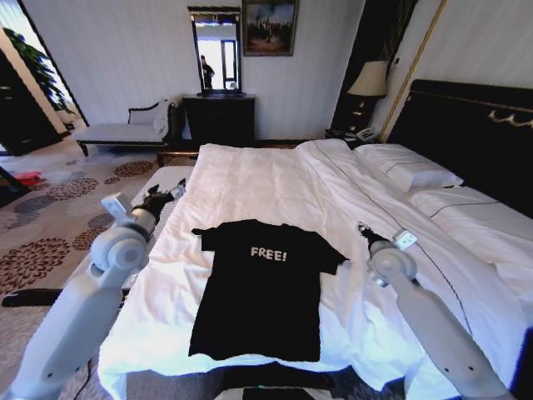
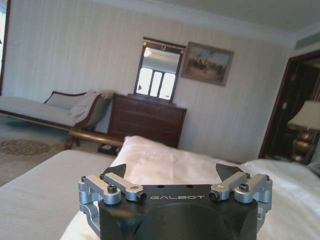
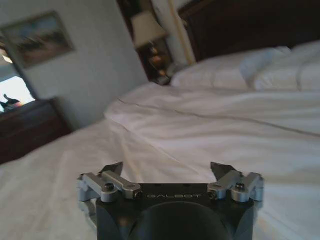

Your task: Fold the clothes on the bed.

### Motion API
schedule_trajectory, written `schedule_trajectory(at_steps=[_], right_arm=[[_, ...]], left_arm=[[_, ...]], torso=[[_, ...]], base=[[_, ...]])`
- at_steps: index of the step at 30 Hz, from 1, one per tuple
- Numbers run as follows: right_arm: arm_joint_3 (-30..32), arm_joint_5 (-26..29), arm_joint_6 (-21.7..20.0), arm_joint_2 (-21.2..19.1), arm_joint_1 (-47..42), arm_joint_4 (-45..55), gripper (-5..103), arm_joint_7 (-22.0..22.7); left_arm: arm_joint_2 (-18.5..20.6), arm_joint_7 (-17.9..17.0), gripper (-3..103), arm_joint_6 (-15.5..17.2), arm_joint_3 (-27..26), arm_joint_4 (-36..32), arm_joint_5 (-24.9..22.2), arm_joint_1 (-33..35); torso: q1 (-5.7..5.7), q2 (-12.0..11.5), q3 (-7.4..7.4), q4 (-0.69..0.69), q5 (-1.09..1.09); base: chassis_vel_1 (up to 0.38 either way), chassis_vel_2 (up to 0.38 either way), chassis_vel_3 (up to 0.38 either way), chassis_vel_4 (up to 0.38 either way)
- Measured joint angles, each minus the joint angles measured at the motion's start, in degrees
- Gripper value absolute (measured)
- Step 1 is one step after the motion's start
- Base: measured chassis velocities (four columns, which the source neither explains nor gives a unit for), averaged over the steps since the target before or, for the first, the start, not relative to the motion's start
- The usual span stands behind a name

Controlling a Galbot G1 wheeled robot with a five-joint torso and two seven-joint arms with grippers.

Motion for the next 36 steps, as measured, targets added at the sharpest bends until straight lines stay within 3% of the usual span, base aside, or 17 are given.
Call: schedule_trajectory(at_steps=[4,7,8,11,12,16,18,24,29,32,34,36], right_arm=[[0.8,-5.53,3.25,-0.34,-2.41,0.01,100,-5.9],[2.38,-12.13,7.3,-0.06,-6.1,0.26,100,-11.8],[2.38,-12.13,7.3,-0.06,-6.1,0.26,100,-11.8],[5.06,-21.07,12.52,1.65,-10.52,0.58,100,-17.94],[5.06,-21.07,12.52,1.65,-10.52,0.58,100,-17.94],[8.47,-34.61,17.53,4.05,-15.96,-0.72,100,-23.9],[9.1,-35.95,17.62,4.69,-17.06,-0.71,100,-24.08],[9.84,-34.09,13.12,6.87,-19.41,1.47,100,-19.56],[10.67,-37.28,13.03,7.32,-21.64,1.94,100,-19.98],[10.52,-35.91,12.14,7.0,-22.58,3.57,100,-18.8],[9.35,-27.87,8.62,6.58,-22.83,7.37,100,-14.78],[8.08,-16.5,4.5,6.73,-21.6,11.5,100,-9.09]], left_arm=[[0.11,0.94,100,-1.31,-0.36,-0.57,0.82,2.76],[0.02,5.73,100,-6.2,-1.4,-0.64,5.37,6.94],[0.02,5.73,100,-6.2,-1.4,-0.64,5.37,6.94],[-1.31,12.3,100,-12.2,-3.44,1.52,14.22,12.25],[-1.31,12.3,100,-12.2,-3.44,1.52,14.22,12.25],[-5.09,16.13,100,-16.94,-6.78,4.03,16.57,18.26],[-5.97,16.71,100,-17.63,-7.34,4.39,17.08,19.68],[-8.43,17.08,100,-18.38,-9.04,4.25,18.01,24.64],[-7.15,15.59,100,-18.38,-12.07,3.62,17.85,27.59],[-6.59,14.78,100,-18.34,-14.29,3.27,17.63,28.82],[-6.82,14.45,100,-18.26,-16.2,2.88,17.51,29.72],[-8.35,14.34,100,-18.35,-17.33,2.34,17.79,29.89]], torso=[[0.0,0.0,0.0,0.0,-0.01],[0.0,0.0,0.0,-0.02,0.01],[0.0,0.0,0.0,-0.02,0.01],[0.0,0.0,-0.01,0.0,0.0],[0.0,0.0,-0.01,0.0,0.0],[0.0,0.0,-0.01,0.0,0.0],[-0.01,0.0,-0.01,-0.01,0.0],[0.0,0.0,0.0,0.01,-0.01],[-0.01,0.0,0.0,-0.02,0.01],[-0.01,0.0,0.0,-0.01,0.02],[-0.01,0.0,0.0,-0.01,0.01],[-0.01,0.0,0.0,0.02,-0.02]], base=[[0.0,0.0,0.0,0.0],[0.0,0.0,0.0,0.0],[0.0,0.0,0.0,0.0],[0.0,0.0,0.0,0.0],[0.0,0.0,0.0,0.0],[0.0,0.0,0.0,0.0],[0.0,0.0,0.0,0.0],[0.0,0.0,0.0,0.0],[0.0,0.0,0.0,0.0],[0.0,0.0,0.0,0.0],[0.0,0.0,0.0,0.0],[0.0,0.0,0.0,0.0]])
